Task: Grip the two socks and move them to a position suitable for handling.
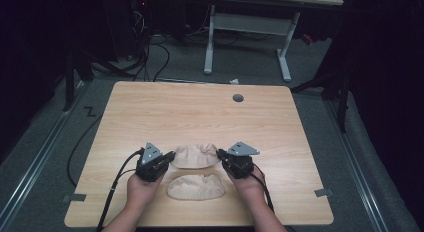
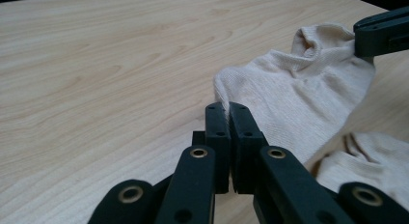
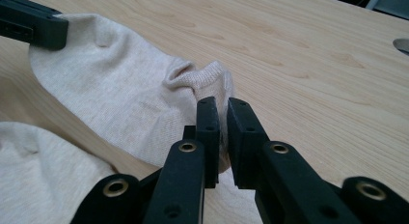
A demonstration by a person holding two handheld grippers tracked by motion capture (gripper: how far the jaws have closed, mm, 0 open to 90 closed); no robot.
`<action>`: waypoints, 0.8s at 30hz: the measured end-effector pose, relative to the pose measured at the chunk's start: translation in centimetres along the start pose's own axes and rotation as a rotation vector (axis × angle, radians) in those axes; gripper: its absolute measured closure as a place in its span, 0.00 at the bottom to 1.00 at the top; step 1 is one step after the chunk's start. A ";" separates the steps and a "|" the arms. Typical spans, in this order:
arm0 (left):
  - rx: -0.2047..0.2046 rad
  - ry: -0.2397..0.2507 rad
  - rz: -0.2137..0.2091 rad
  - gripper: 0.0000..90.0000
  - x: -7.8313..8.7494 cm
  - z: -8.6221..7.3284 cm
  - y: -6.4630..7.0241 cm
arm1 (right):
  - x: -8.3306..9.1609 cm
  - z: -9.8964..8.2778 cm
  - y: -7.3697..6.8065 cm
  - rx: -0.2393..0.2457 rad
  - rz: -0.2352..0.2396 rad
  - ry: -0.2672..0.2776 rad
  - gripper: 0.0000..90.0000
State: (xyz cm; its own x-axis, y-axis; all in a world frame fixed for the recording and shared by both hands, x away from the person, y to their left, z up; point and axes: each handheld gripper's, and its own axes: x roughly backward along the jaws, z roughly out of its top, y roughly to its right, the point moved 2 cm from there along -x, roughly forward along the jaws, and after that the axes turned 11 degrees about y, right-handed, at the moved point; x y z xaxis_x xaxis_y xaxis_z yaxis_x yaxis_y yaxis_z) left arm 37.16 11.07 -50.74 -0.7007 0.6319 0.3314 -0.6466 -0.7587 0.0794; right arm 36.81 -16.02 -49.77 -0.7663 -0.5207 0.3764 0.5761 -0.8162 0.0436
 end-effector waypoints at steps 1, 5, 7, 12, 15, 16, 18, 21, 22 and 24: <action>-0.016 -0.006 -0.002 0.98 0.2 0.1 0.1 | 0.2 0.0 -0.1 0.003 0.002 0.004 0.93; -0.049 -0.020 -0.013 0.98 1.2 0.6 0.5 | 0.8 -0.1 -0.4 0.005 0.010 0.002 0.93; -0.059 -0.019 -0.019 0.98 1.8 0.8 0.7 | 1.1 -0.2 -0.7 0.013 0.016 0.006 0.93; -0.082 -0.023 -0.031 0.98 2.9 0.9 1.3 | 1.8 -0.3 -1.4 0.020 0.030 0.008 0.93; -0.082 -0.025 -0.041 0.98 3.3 0.9 1.6 | 2.4 -0.5 -1.7 0.020 0.038 0.010 0.93; -0.081 -0.027 -0.047 0.98 3.5 0.9 1.7 | 2.7 -0.5 -1.9 0.021 0.038 0.008 0.93; -0.084 -0.033 -0.058 0.98 3.9 0.8 2.0 | 3.1 -0.8 -2.1 0.024 0.045 0.010 0.93; -0.094 -0.040 -0.071 0.98 4.3 0.5 2.5 | 3.8 -1.2 -2.5 0.030 0.050 -0.003 0.93; -0.093 -0.040 -0.077 0.98 4.5 0.4 2.6 | 4.1 -1.4 -2.6 0.030 0.052 -0.005 0.93; -0.091 -0.044 -0.086 0.97 4.7 0.2 2.8 | 4.6 -1.6 -2.8 0.026 0.061 -0.014 0.93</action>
State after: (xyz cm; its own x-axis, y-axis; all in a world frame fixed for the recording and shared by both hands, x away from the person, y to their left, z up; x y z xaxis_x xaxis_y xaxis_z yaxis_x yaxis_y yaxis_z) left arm 32.12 11.85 -48.81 -0.6290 0.6846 0.3683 -0.7297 -0.6834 0.0242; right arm 31.25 -16.53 -49.70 -0.7254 -0.5657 0.3921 0.6289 -0.7762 0.0437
